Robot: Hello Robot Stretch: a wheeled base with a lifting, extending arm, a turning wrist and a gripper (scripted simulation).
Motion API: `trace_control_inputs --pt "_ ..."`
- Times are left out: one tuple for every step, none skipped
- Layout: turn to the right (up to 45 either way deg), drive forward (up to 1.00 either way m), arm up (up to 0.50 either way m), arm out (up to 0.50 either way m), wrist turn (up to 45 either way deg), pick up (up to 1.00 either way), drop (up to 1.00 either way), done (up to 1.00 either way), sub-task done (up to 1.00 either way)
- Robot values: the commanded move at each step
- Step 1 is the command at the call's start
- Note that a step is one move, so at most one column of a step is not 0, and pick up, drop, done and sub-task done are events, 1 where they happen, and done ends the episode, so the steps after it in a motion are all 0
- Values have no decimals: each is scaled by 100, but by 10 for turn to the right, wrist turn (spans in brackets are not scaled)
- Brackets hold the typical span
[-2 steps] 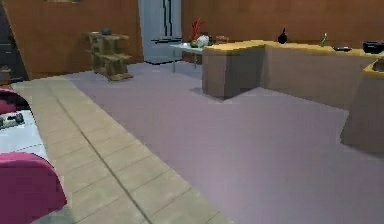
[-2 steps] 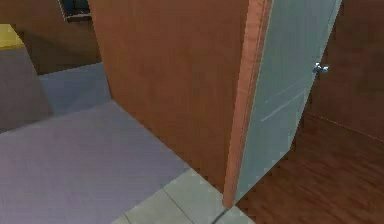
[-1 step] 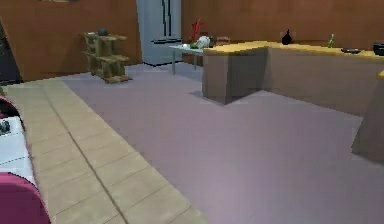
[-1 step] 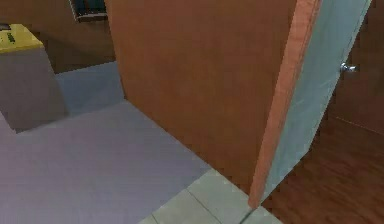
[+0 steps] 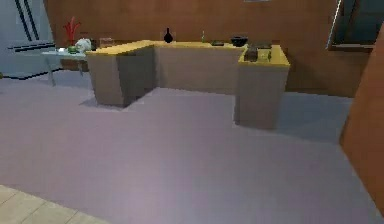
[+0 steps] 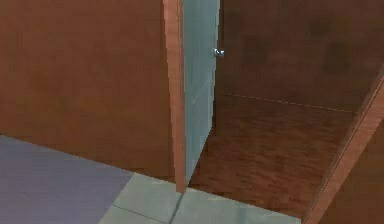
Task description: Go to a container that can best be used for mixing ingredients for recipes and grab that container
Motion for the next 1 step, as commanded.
trace_control_inputs --pt "0 10 0 0 0 0 0 0 0"
